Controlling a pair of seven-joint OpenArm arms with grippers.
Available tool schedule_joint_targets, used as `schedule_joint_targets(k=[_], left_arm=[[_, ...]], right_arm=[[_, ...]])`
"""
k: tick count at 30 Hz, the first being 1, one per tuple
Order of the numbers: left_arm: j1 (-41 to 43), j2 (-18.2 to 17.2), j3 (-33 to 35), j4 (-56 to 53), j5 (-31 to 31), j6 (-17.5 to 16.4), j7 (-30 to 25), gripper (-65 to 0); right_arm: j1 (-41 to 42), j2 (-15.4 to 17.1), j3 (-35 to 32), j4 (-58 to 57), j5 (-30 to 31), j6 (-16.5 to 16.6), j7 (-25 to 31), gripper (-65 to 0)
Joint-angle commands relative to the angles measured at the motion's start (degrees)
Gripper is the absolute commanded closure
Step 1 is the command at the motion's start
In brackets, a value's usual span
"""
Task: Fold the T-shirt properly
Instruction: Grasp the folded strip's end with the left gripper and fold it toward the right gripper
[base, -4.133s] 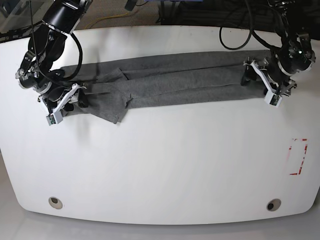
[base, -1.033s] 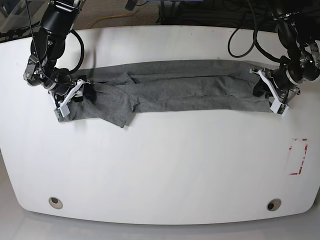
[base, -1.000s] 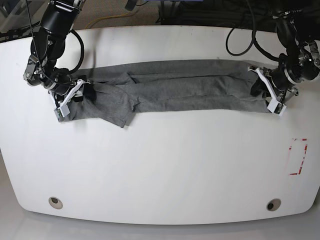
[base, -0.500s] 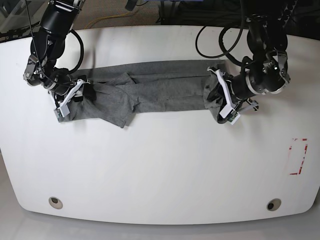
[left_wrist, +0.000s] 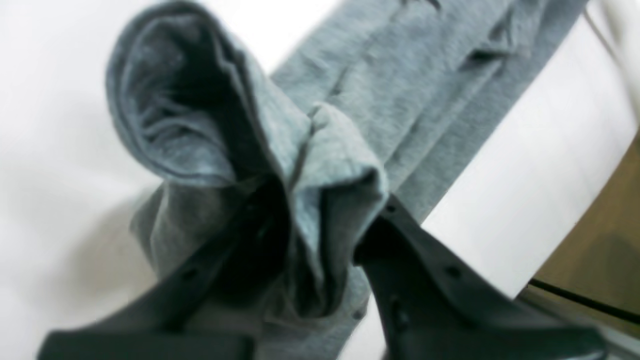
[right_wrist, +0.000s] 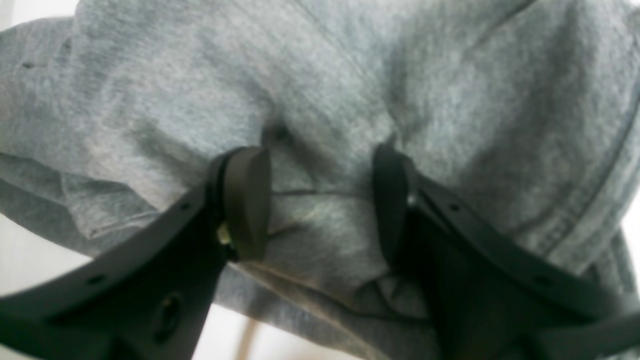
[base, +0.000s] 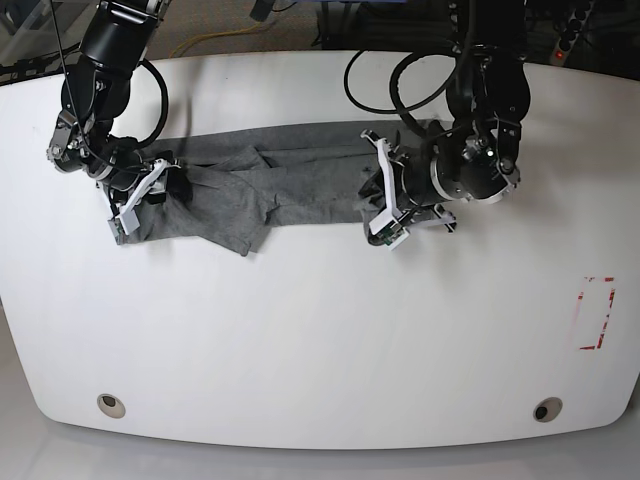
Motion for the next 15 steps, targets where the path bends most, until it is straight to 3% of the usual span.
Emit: schedule_joint_targets(k=[1, 4, 7, 9, 15], left_arm=[[-1.4, 0.2, 1.2, 0.3, -1.0, 0.0, -1.5, -14.9], [-1.4, 0.2, 2.9, -0.1, -0.4, 0.0, -1.4, -30.4], [-1.6, 1.9, 5.0, 0.0, -0.4, 0.0, -1.5, -40.1], [-2.6, 2.6, 6.6, 0.3, -0.4, 0.0, -1.5, -42.9], [-4.2, 2.6, 9.5, 4.7, -0.5, 0.0, -1.4, -41.5]], right_arm=[[0.7, 0.7, 0.1, 0.5, -0.2, -0.1, -0.3, -30.6], [0.8, 0.7, 0.0, 0.5, -0.2, -0.1, -0.3, -30.6], [0.8, 0.7, 0.0, 0.5, -0.2, -0.1, -0.3, -30.6], [0.8, 0.7, 0.0, 0.5, -0.2, -0.1, -0.3, -30.6], [0.8, 0.7, 0.1, 0.7, 0.2, -0.1, -0.3, -30.6]])
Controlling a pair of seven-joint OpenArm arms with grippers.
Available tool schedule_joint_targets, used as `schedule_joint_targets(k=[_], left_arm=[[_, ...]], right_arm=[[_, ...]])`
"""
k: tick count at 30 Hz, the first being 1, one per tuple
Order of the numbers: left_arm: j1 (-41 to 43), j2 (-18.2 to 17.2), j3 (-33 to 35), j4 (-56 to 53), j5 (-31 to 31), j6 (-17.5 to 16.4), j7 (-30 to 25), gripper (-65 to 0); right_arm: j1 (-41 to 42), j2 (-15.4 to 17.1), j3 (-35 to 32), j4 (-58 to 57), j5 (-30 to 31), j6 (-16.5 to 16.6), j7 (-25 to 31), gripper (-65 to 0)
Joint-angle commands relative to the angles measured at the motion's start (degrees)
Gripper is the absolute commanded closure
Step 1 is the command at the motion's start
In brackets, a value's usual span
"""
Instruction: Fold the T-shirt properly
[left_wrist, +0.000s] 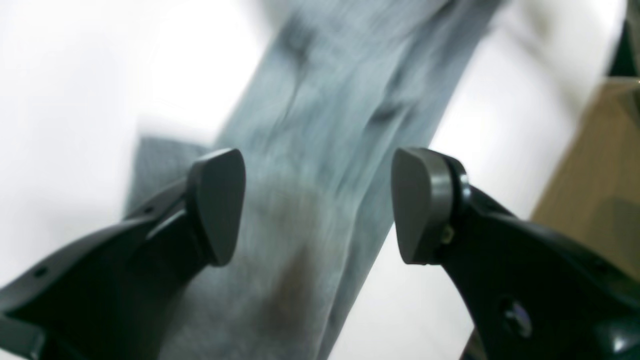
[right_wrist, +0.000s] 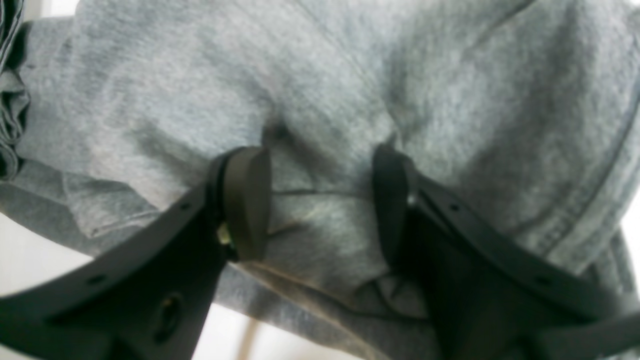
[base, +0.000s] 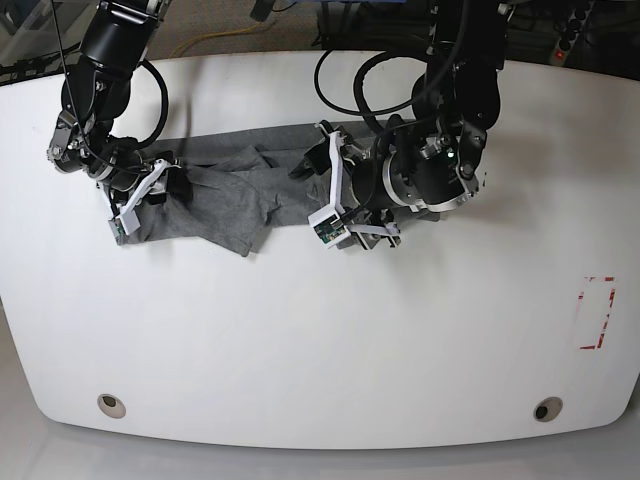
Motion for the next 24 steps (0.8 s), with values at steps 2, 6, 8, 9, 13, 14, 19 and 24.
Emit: schedule_joint_targets(k=[2, 6, 8, 9, 13, 14, 19, 24], left_arm=[[-1.2, -1.3, -2.5, 3.0, -0.2, 0.1, -0.9, -41.5], [-0.8, -4.7, -7.7, 3.1, -0.2, 0.1, -0.9, -41.5], [0.5, -6.8, -9.9, 3.1, -0.5, 0.1, -0.9, -41.5], [1.7, -7.8, -11.0, 3.1, -0.6, 0.1, -0.9, -41.5], [5.1, -10.4, -17.5, 3.0, -0.5, 0.0, -1.1, -41.5], [5.4, -10.6, -18.7, 3.0, -0.5, -0.1, -1.1, -41.5], [8.9, -12.4, -26.6, 3.0, -0.6, -0.2, -1.1, -41.4], [10.8, -12.7, -33.5, 2.8, -0.6, -0.3, -1.1, -41.4]], right_arm=[[0.7, 0.7, 0.3, 1.9, 0.3, -0.1, -0.4, -30.6], [0.7, 0.7, 0.4, 6.6, 0.4, -0.1, -0.9, -31.1], [0.7, 0.6, 0.4, 9.1, 0.4, -0.1, -2.5, -31.2], [0.7, 0.6, 0.4, 10.7, 0.6, -0.1, -3.6, -31.2], [0.3, 0.6, 0.0, 15.6, 6.4, -0.1, -7.6, -31.4], [0.2, 0.6, -0.1, 15.9, 8.4, -0.1, -8.3, -31.4], [0.1, 0.6, -4.3, 15.3, 19.2, -0.1, -11.1, -31.4], [0.7, -0.9, -12.6, 15.1, 19.6, -0.1, -10.8, -31.4]])
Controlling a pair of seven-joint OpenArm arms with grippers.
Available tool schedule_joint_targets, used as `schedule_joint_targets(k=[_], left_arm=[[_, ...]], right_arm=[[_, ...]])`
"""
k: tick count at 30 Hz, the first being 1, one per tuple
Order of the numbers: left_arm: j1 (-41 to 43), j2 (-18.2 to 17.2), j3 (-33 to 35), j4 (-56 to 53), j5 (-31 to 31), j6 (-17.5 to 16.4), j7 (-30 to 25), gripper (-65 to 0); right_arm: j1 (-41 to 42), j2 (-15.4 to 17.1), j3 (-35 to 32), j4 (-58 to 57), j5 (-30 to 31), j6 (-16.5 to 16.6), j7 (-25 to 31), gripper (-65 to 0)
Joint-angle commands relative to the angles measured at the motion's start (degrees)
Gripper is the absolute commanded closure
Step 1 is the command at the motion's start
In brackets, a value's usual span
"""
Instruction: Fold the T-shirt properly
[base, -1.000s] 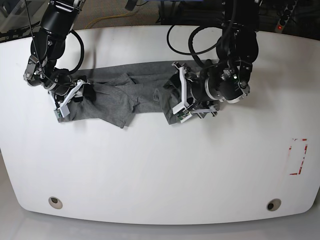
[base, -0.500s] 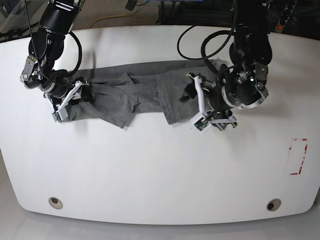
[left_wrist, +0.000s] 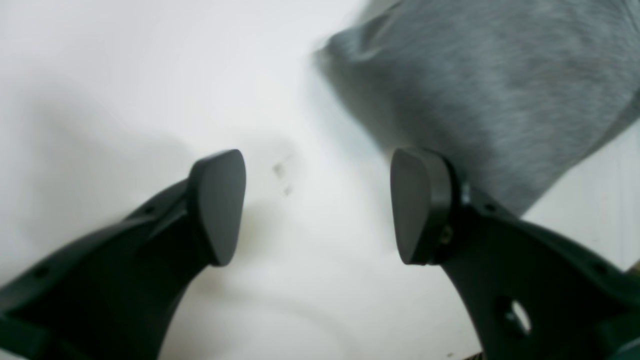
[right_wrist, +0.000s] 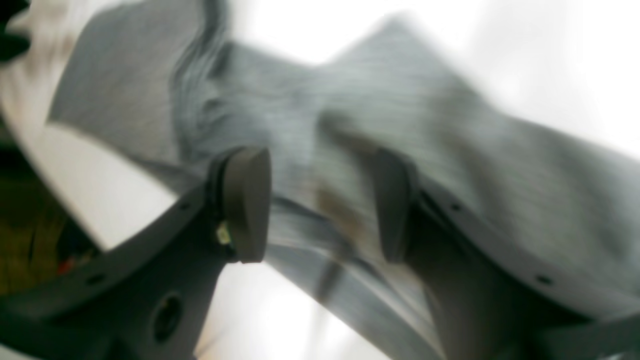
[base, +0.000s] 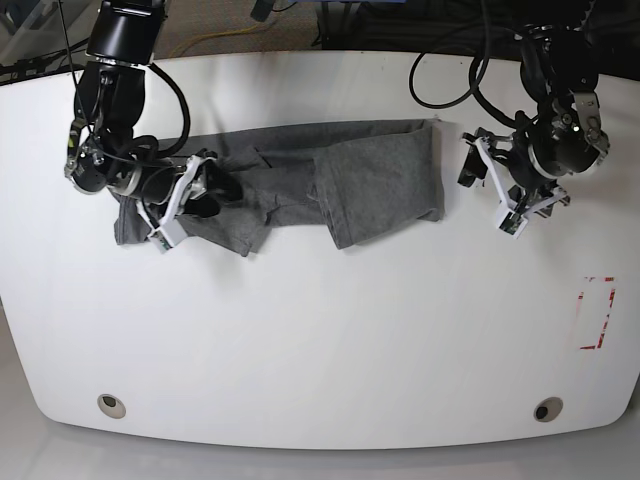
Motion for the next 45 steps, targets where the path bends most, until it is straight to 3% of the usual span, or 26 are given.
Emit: schedule_joint_targets(k=[1, 16, 28, 29, 32, 34, 41, 45], left_arm=[[-0.2, -1.2, -2.8, 0.8, -0.8, -0.2, -1.2, -41.4], [0.6, -3.9, -4.6, 0.8, -0.6, -0.2, -1.2, -41.4], [1.8, -3.9, -4.6, 0.8, -0.8, -0.2, -1.3, -41.3], [1.8, -3.9, -4.6, 0.8, -0.8, -0.2, -1.3, -41.3], [1.8, -3.9, -4.6, 0.8, -0.7, -0.2, -1.3, -41.3], [1.7, -3.9, -4.6, 0.8, -0.6, -0.2, -1.3, -41.3], [1.5, -3.9, -4.3, 0.8, -0.8, -0.2, -1.3, -41.3], [1.3, -3.8, -4.1, 0.9, -0.9, -0.2, -1.3, -41.3]], right_arm=[[1.5, -1.2, -3.1, 0.7, 1.1, 0.1, 1.4, -31.4], [8.7, -6.7, -21.0, -8.9, -5.9, 0.1, 3.6, -31.4], [6.9, -8.5, -23.7, -9.6, -6.3, 0.1, 6.0, -30.3], [6.8, -8.5, -23.8, -9.6, -6.3, 0.1, 7.0, -28.7], [6.2, -8.5, -23.8, -9.7, -6.3, 0.1, 8.7, -14.0], [6.1, -8.3, -23.8, -9.4, -6.3, 0.1, 9.2, 0.0], [2.9, -7.9, -23.6, -1.6, -6.2, 0.1, 9.3, 0.0], [-0.7, -5.4, -23.6, 3.1, -5.7, 0.1, 9.3, 0.0]])
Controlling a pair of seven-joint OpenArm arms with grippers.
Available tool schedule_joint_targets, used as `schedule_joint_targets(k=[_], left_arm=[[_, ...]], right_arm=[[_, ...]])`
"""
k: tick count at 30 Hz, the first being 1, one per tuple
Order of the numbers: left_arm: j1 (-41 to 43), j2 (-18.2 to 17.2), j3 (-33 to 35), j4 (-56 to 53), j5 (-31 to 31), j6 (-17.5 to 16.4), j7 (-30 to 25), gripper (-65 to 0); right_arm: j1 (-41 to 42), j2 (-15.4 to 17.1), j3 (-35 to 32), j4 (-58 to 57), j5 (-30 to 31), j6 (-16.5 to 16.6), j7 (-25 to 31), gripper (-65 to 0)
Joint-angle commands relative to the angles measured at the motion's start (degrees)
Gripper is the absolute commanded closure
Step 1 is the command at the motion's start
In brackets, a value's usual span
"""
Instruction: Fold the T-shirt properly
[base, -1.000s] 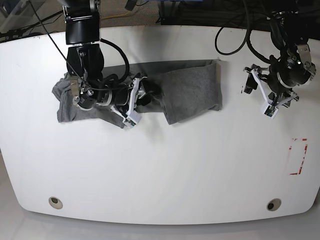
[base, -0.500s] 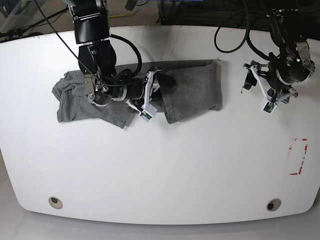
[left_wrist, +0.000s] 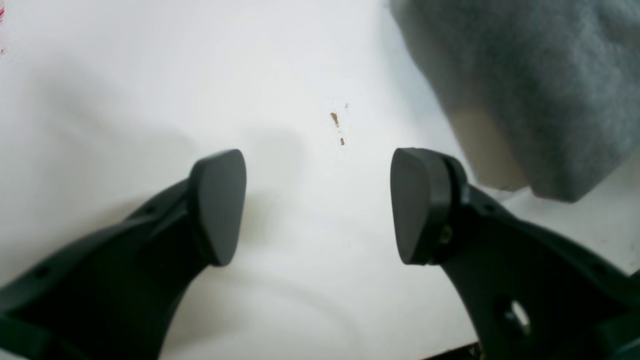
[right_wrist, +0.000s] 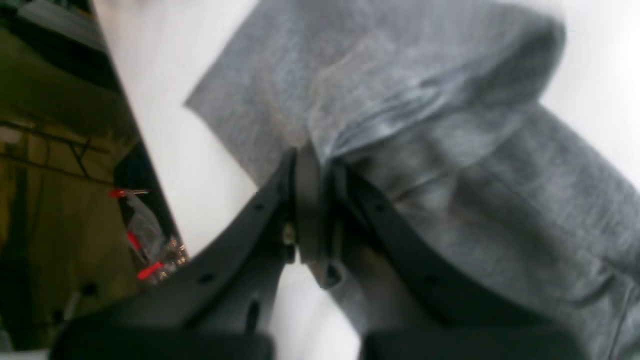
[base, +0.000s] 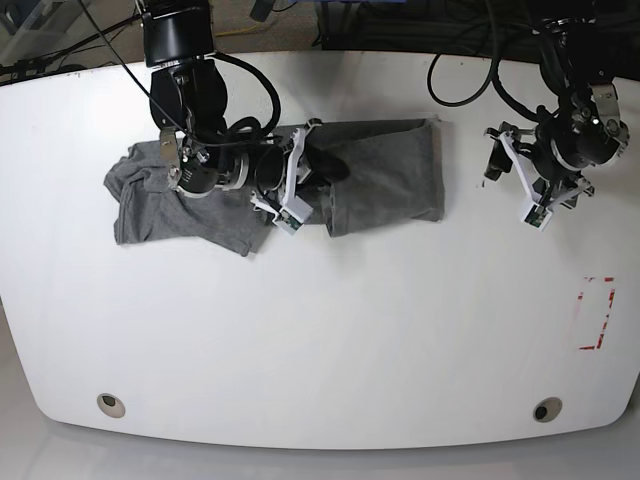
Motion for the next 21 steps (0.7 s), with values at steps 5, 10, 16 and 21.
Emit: schedule_joint_targets(k=[5, 10, 16, 21], left_arm=[[-1.9, -0.5, 0.5, 1.0, -0.4, 0.0, -1.0, -41.3], [-3.0, -0.4, 4.8, 1.1, -0.4, 0.0, -1.0, -41.3], [-4.3, -0.4, 9.7, 1.1, -0.4, 0.0, -1.0, -41.4], [-5.5, -0.3, 15.6, 1.2, -0.5, 0.0, -1.0, -41.4]], right_arm=[[-5.5, 1.7, 0.4, 9.6, 0.4, 0.3, 1.1, 0.0], [-7.2, 2.8, 0.5, 9.8, 0.4, 0.3, 1.8, 0.0], [-6.1, 3.2, 1.9, 5.9, 0.3, 0.3, 4.1, -18.9], [-5.7, 3.2, 10.5, 2.6, 0.1, 0.3, 4.1, -39.2]])
